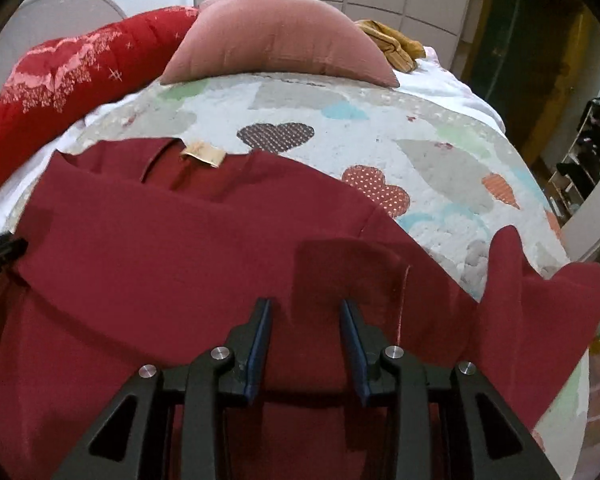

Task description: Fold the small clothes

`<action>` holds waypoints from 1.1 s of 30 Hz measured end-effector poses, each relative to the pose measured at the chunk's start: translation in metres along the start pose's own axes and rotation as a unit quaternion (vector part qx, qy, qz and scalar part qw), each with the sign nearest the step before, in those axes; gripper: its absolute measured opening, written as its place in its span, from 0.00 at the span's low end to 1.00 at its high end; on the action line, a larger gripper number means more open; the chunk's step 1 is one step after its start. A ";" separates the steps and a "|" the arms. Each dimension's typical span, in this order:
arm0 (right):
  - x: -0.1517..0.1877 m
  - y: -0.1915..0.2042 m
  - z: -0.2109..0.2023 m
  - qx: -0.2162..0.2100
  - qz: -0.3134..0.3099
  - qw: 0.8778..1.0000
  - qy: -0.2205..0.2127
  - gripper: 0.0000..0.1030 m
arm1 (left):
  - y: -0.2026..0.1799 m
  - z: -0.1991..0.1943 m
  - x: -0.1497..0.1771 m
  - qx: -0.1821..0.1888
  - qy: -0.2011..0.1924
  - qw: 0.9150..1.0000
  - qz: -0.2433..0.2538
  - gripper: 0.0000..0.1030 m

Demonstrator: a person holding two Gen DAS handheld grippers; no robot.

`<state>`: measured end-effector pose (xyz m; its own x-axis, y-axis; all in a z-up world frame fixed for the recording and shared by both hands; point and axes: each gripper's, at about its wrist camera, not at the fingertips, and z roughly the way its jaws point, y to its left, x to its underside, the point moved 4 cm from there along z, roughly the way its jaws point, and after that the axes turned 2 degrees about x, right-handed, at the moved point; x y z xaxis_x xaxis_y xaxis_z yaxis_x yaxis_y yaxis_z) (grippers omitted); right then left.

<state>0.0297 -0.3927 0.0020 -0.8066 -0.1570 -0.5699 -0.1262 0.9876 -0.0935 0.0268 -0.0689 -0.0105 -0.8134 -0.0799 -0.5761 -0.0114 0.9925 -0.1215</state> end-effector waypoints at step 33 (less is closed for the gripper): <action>0.021 -0.234 -0.050 0.082 0.314 0.945 -0.035 0.46 | -0.103 0.012 -0.008 0.068 0.035 0.995 0.060 0.45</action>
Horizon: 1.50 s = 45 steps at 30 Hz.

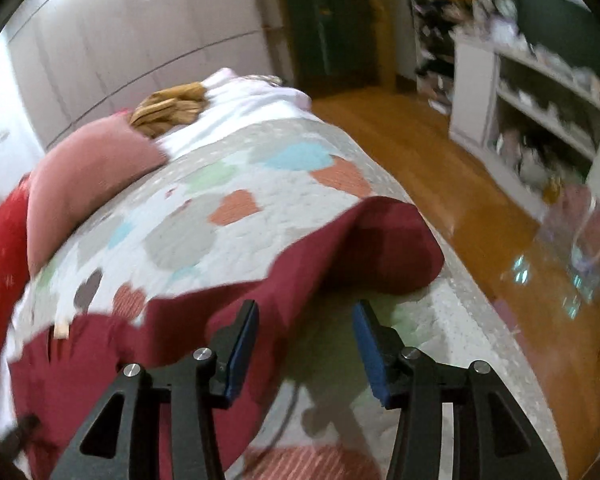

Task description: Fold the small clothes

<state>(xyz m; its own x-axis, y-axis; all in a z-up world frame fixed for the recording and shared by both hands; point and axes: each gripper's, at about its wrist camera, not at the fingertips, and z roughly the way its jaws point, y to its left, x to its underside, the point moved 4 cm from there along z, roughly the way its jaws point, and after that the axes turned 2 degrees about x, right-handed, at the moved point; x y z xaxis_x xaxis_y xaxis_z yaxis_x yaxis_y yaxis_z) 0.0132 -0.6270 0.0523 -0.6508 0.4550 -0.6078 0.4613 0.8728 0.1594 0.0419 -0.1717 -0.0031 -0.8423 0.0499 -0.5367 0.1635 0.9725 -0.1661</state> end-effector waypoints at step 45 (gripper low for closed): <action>0.146 0.206 -0.016 -0.217 -0.286 0.932 0.042 0.15 | 0.009 -0.037 0.008 0.028 -0.015 0.999 -0.026 0.45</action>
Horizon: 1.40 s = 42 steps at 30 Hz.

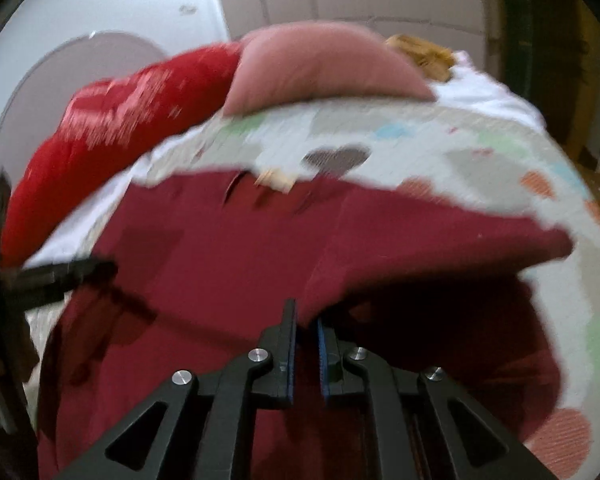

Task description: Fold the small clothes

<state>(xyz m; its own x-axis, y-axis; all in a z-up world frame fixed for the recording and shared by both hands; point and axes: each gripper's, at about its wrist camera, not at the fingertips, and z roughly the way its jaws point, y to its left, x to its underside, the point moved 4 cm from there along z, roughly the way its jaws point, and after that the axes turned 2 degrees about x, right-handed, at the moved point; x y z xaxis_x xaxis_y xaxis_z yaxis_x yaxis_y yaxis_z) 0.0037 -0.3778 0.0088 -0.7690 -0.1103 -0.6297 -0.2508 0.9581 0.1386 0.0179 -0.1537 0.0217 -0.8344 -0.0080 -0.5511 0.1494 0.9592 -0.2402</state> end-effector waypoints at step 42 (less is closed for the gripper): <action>0.058 -0.183 -0.107 -0.063 0.321 0.931 -0.162 0.40 | -0.270 0.082 -0.030 -0.018 -0.002 0.960 0.278 0.30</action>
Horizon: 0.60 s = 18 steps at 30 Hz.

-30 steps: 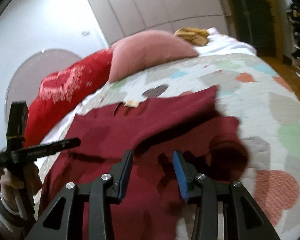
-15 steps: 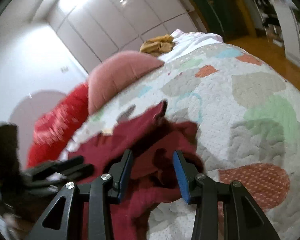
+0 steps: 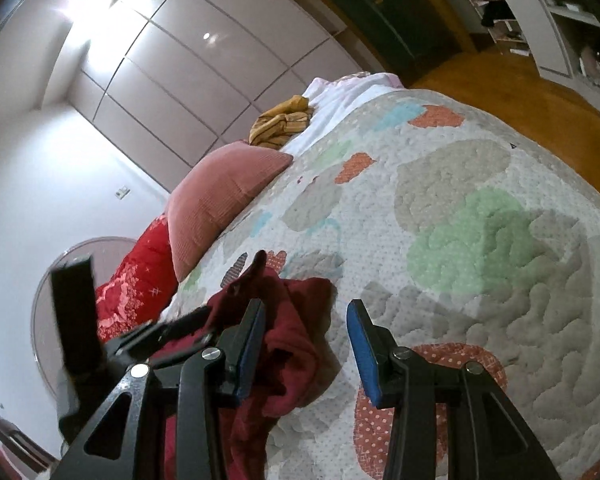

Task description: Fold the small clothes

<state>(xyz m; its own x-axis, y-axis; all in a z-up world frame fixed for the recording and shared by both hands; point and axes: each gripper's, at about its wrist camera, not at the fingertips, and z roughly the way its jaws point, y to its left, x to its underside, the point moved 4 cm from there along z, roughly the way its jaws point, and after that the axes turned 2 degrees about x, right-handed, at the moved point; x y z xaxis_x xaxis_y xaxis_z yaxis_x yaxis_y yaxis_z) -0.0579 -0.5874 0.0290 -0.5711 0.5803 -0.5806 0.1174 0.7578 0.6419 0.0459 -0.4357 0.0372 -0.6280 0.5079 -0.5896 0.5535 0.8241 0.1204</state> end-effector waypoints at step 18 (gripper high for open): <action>0.024 0.026 0.023 0.004 -0.075 0.996 0.044 0.43 | 0.199 -0.078 0.069 0.031 -0.053 0.962 -0.264 0.06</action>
<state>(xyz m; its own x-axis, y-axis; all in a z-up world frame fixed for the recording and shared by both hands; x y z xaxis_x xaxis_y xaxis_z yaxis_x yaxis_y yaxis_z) -0.0502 -0.5464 0.0205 -0.6511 0.4321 -0.6240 0.0315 0.8368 0.5466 0.0705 -0.2169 0.0830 -0.7727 -0.0097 -0.6347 0.2056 0.9422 -0.2646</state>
